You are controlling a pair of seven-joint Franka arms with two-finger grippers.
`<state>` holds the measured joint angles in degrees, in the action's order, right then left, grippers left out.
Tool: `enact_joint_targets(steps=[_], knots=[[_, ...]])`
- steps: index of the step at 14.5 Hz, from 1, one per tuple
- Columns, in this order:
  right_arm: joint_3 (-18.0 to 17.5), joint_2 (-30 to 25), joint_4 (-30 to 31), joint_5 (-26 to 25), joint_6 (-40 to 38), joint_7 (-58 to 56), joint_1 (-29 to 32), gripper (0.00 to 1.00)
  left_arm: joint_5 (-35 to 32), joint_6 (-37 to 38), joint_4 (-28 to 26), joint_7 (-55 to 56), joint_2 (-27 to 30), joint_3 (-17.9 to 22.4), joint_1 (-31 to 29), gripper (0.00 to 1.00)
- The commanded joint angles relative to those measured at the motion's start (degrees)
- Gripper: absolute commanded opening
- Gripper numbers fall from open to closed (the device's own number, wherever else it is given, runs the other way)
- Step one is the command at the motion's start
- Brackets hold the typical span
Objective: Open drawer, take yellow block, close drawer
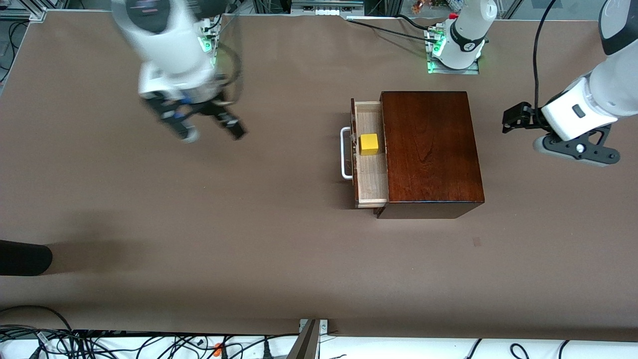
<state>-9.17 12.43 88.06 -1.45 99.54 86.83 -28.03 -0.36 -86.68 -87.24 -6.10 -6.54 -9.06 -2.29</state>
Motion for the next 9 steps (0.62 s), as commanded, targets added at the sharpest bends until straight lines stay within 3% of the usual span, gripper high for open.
enact_joint_targets(steps=[1,6,9], knots=[[0.4,7.6,-9.1,-0.2,0.5,26.4,-5.8,1.0,0.7,-8.4,-13.7,-1.5,9.2,1.7,1.3,1.0],[0.4,20.2,-22.4,0.1,5.5,52.9,-12.3,1.0,0.3,-9.3,-14.5,-0.1,10.0,4.8,4.7,1.0],[0.7,24.6,-24.4,-0.1,13.6,60.4,-15.9,1.0,1.0,-7.3,-10.4,1.9,6.6,4.8,3.9,1.0]])
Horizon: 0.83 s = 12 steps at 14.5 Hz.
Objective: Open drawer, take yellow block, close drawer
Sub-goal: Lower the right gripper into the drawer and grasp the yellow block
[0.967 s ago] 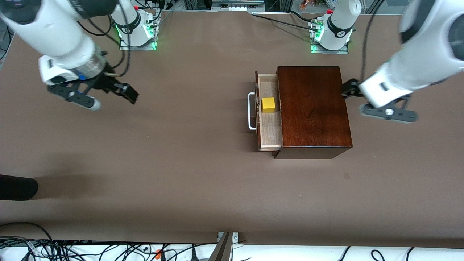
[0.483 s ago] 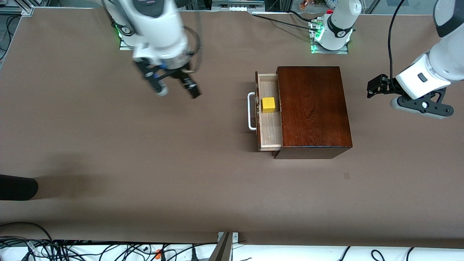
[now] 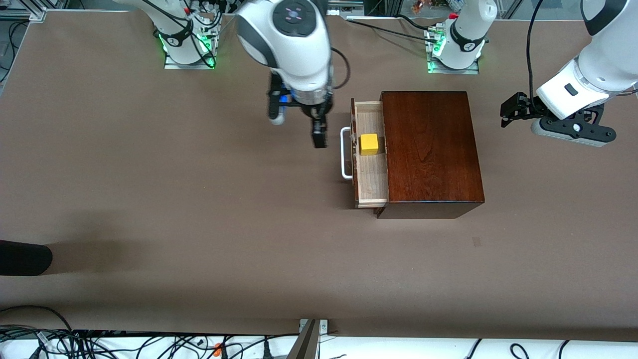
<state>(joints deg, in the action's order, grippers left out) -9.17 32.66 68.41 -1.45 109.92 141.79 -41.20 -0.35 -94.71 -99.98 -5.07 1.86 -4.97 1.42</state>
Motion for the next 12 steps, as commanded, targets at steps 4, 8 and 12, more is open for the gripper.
enact_joint_targets(steps=[4,8,12], knots=[[0.8,7.7,-4.8,-0.5,10.6,6.9,-5.6,1.0,0.8,3.4,4.3,8.6,-2.9,0.7,-0.1,1.0],[0.9,11.5,-4.7,-1.9,13.3,6.2,-6.5,1.0,0.5,4.3,4.4,9.9,-2.9,0.6,-0.1,1.0],[0.9,15.2,-4.5,-4.1,15.4,2.7,-8.1,1.0,0.5,4.3,4.5,9.3,-2.8,0.2,-0.1,1.0]])
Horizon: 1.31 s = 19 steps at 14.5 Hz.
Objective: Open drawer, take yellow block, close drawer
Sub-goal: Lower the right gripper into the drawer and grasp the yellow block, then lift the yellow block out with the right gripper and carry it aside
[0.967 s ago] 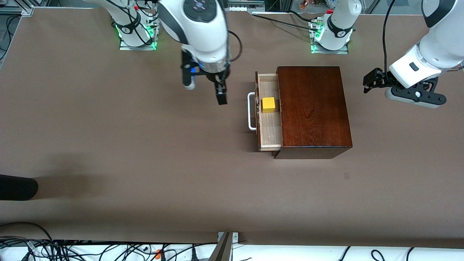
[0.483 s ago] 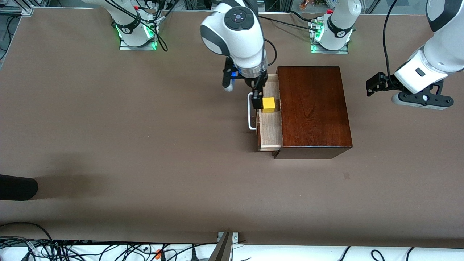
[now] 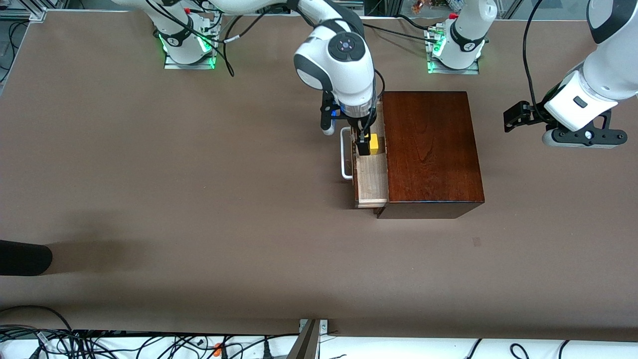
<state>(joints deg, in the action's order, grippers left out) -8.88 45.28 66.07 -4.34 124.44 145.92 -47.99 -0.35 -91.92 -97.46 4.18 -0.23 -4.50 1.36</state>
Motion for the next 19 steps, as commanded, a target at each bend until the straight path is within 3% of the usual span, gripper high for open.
enact_joint_targets(steps=[1,6,7,8,9,13,16,19], knots=[[0.6,3.2,-2.2,-1.2,1.5,-1.9,-1.4,1.0,0.6,1.5,2.0,0.0,-0.6,-0.3,0.0,1.0],[0.6,4.0,-2.0,-2.3,2.3,-2.1,-1.6,0.99,0.6,1.7,3.1,0.0,-0.4,-0.4,0.6,1.0],[0.6,4.0,-1.8,-2.4,2.2,-2.2,-1.5,0.71,0.7,1.7,3.4,0.0,-0.4,-0.4,0.7,1.0],[0.6,3.9,-1.8,-2.9,2.1,-3.2,-1.6,0.28,0.7,1.8,3.7,0.0,-0.5,-0.4,0.6,1.0],[0.6,3.8,-1.8,-3.6,1.8,-4.3,-1.6,0.0,0.7,1.8,3.7,0.0,-0.5,-0.3,0.6,1.0],[0.3,1.7,-2.5,-2.2,-2.3,-4.2,-0.7,0.0,0.7,2.0,3.8,-0.1,-0.5,-0.4,0.5,1.0],[0.3,-1.9,-6.6,5.6,-10.3,-4.7,1.8,0.0,0.8,3.7,4.0,-0.2,-0.3,-0.4,0.7,1.0],[0.2,-6.5,-6.9,9.5,-15.9,-7.6,5.4,0.0,0.9,3.7,4.1,-0.2,-0.3,-0.7,0.7,1.0]])
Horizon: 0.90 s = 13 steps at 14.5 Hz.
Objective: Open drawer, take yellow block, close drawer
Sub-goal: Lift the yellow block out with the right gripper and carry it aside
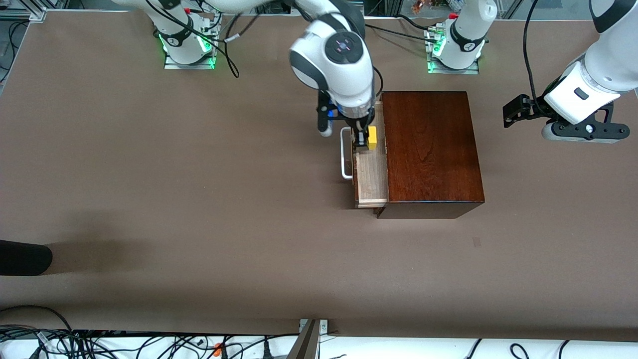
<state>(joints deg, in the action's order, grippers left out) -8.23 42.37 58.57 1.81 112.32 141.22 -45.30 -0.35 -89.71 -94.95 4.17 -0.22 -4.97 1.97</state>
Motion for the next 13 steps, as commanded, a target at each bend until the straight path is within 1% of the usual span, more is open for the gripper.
enact_joint_targets(steps=[1,2,4,5,6,7,8,10,11,13], knots=[[-0.2,-4.8,0.7,4.9,-5.4,-6.3,4.1,0.0,0.9,1.5,1.6,-0.2,-0.3,-0.7,0.1,1.0],[0.0,-6.3,1.1,5.4,-8.1,-11.2,5.6,0.0,0.8,1.6,1.8,-0.2,-0.2,-0.8,0.1,1.0],[0.1,-8.6,2.2,5.4,-15.9,-24.5,9.3,0.0,0.8,1.6,2.3,-0.2,-0.3,-0.7,0.0,1.0],[0.5,-10.4,4.1,5.3,-19.5,-32.2,11.6,0.0,0.8,1.6,2.3,-0.2,-0.3,-0.7,0.0,1.0],[1.6,-13.2,7.7,5.4,-20.5,-39.3,13.2,0.0,0.8,1.6,2.3,-0.2,-0.3,-0.7,0.0,1.0],[3.7,-17.1,13.2,5.4,-20.7,-46.5,14.3,0.0,0.8,1.6,2.3,-0.2,-0.3,-0.7,0.0,1.0],[6.9,-22.0,21.2,5.3,-19.8,-54.5,14.4,0.0,0.8,1.5,2.4,-0.2,-0.3,-0.7,0.0,1.0],[12.5,-31.1,35.0,5.4,-15.2,-68.5,14.4,0.0,0.8,1.5,2.4,-0.2,-0.4,-0.7,0.1,1.0],[15.1,-34.4,39.9,5.4,-14.0,-73.4,14.4,0.0,0.8,1.4,2.4,-0.2,-0.4,-0.7,0.1,1.0],[19.2,-38.7,47.1,5.2,-12.6,-84.0,14.4,0.0,0.9,1.1,2.4,-0.2,-0.5,-0.7,0.1,1.0]])
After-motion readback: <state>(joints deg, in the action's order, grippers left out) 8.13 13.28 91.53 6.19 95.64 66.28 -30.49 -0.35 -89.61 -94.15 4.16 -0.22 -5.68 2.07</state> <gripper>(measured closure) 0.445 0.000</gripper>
